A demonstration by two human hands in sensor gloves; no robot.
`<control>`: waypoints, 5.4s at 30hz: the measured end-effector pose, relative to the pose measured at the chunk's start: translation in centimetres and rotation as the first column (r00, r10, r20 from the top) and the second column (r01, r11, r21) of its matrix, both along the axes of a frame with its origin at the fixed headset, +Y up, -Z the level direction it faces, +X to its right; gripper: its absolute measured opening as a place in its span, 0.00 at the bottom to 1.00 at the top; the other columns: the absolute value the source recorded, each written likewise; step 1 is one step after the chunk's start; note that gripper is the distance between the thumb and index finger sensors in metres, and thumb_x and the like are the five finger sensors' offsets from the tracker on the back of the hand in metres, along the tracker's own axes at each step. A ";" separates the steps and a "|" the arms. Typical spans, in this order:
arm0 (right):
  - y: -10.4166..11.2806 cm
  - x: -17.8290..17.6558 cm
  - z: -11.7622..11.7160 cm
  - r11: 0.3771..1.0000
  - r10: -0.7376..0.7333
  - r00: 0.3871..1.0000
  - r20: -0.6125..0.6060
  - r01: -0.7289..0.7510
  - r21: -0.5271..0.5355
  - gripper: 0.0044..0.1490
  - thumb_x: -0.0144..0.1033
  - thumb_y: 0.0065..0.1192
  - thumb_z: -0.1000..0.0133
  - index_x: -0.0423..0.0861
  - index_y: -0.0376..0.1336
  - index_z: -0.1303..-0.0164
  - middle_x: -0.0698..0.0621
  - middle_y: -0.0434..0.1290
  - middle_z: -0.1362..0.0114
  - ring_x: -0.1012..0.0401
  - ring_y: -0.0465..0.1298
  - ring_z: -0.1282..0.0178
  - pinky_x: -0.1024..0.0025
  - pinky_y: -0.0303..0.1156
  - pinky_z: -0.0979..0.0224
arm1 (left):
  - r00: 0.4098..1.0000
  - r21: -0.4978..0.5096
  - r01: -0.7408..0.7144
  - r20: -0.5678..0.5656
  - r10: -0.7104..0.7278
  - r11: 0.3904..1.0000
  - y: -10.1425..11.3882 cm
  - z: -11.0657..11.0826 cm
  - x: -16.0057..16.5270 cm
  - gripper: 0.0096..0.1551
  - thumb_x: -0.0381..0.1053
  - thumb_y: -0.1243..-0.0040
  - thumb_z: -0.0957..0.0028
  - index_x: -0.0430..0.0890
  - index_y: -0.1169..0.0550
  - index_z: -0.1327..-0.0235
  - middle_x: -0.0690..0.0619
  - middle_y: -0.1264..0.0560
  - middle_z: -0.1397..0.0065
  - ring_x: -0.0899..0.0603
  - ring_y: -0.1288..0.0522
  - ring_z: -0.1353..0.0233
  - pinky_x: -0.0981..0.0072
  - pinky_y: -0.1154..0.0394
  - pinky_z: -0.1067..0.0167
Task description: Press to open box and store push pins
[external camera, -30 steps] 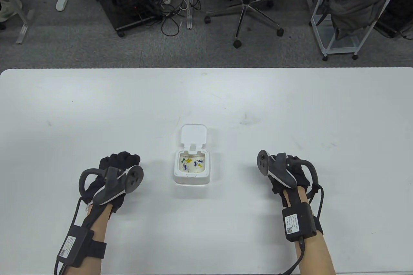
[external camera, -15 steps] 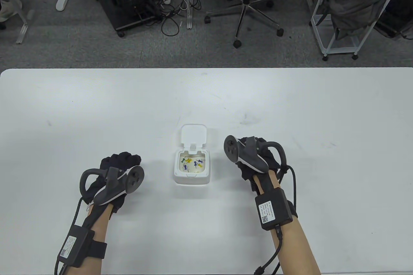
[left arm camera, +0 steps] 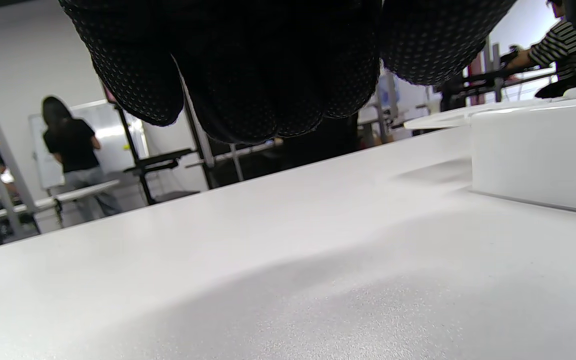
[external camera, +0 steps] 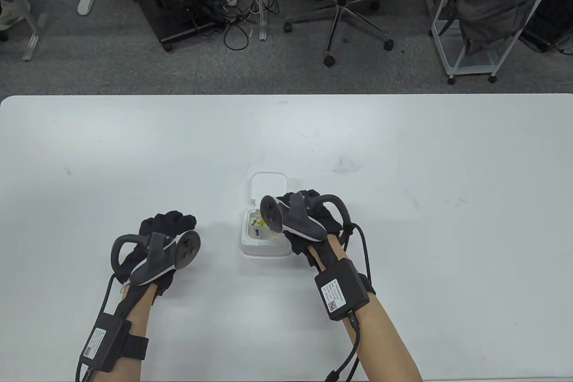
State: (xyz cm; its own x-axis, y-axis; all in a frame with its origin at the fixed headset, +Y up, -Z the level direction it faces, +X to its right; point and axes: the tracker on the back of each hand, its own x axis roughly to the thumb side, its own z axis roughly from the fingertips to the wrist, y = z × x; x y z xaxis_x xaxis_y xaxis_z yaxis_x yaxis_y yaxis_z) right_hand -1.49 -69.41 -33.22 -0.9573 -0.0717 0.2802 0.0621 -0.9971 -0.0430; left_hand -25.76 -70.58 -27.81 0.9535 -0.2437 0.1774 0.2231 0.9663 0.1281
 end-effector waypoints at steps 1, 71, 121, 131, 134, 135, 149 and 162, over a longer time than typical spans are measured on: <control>-0.1 -0.3 0.0 1.000 -0.006 1.000 -0.007 0.006 -0.003 0.25 0.49 0.67 0.56 0.63 0.66 0.48 0.63 0.80 0.42 0.60 0.82 0.44 0.49 0.73 0.24 | 1.000 0.001 0.000 0.000 0.000 1.000 0.0 0.0 0.0 0.28 0.63 0.46 0.46 0.59 0.25 0.32 0.58 0.23 0.27 0.47 0.19 0.33 0.47 0.24 0.27; 1.3 2.2 -0.9 0.962 -0.238 0.969 -0.070 0.245 0.121 0.30 0.57 0.48 0.48 0.61 0.64 0.36 0.52 0.71 0.27 0.47 0.70 0.28 0.37 0.60 0.21 | 1.000 0.011 -0.003 -0.023 0.003 1.000 0.2 0.0 -0.6 0.27 0.63 0.48 0.45 0.60 0.25 0.32 0.57 0.23 0.26 0.47 0.19 0.32 0.47 0.24 0.27; 0.4 17.0 5.9 0.947 -0.321 0.930 0.178 0.318 0.045 0.31 0.56 0.56 0.51 0.60 0.63 0.36 0.55 0.72 0.24 0.48 0.71 0.24 0.39 0.63 0.20 | 1.000 0.007 -0.009 -0.001 0.009 1.000 -0.1 0.6 0.3 0.27 0.63 0.48 0.45 0.60 0.25 0.32 0.57 0.24 0.25 0.47 0.19 0.31 0.46 0.25 0.26; -0.7 19.6 6.1 0.925 -0.378 0.895 0.239 0.375 0.060 0.31 0.56 0.57 0.51 0.59 0.64 0.36 0.54 0.72 0.24 0.48 0.71 0.23 0.38 0.62 0.20 | 1.000 -0.002 -0.020 0.017 0.020 1.000 -0.4 0.8 0.8 0.27 0.63 0.48 0.45 0.60 0.25 0.32 0.57 0.24 0.25 0.47 0.20 0.31 0.46 0.25 0.26; -0.8 19.7 6.1 0.926 -0.377 0.895 0.240 0.374 0.059 0.31 0.56 0.57 0.51 0.59 0.64 0.36 0.54 0.72 0.24 0.47 0.71 0.23 0.37 0.62 0.20 | 1.000 -0.001 -0.010 0.014 0.010 1.000 -0.4 0.7 0.8 0.27 0.63 0.49 0.45 0.59 0.25 0.32 0.57 0.24 0.25 0.47 0.20 0.31 0.46 0.25 0.26; -0.8 19.7 6.1 0.926 -0.377 0.895 0.238 0.374 0.057 0.32 0.56 0.57 0.51 0.59 0.64 0.36 0.54 0.72 0.24 0.47 0.71 0.23 0.37 0.62 0.20 | 1.000 0.001 -0.011 0.014 0.011 1.000 -0.4 0.7 0.8 0.28 0.63 0.49 0.45 0.60 0.25 0.32 0.57 0.24 0.25 0.47 0.20 0.31 0.46 0.25 0.26; -0.8 19.4 6.2 0.931 -0.364 0.904 0.224 0.357 0.070 0.32 0.56 0.57 0.51 0.59 0.64 0.36 0.54 0.72 0.24 0.47 0.71 0.23 0.37 0.62 0.20 | 1.000 -0.001 -0.010 -0.002 0.010 1.000 -0.3 0.7 0.6 0.28 0.63 0.49 0.45 0.60 0.25 0.32 0.57 0.24 0.25 0.46 0.20 0.31 0.46 0.25 0.26; -1.0 19.0 6.1 0.936 -0.351 0.911 0.216 0.345 0.066 0.32 0.56 0.57 0.51 0.59 0.64 0.36 0.54 0.72 0.24 0.47 0.71 0.23 0.37 0.62 0.20 | 1.000 0.006 -0.010 0.000 0.010 1.000 -0.2 0.7 0.6 0.28 0.63 0.49 0.45 0.60 0.25 0.32 0.57 0.24 0.25 0.47 0.20 0.31 0.46 0.25 0.26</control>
State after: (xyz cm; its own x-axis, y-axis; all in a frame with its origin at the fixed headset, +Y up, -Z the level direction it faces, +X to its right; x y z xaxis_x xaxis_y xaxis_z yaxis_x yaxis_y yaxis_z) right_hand 17.55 -70.38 -27.07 -0.9600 0.2732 0.0619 -0.2781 -0.9560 -0.0938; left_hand -25.16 -70.79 -27.10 0.9559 -0.2355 0.1756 0.2137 0.9677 0.1340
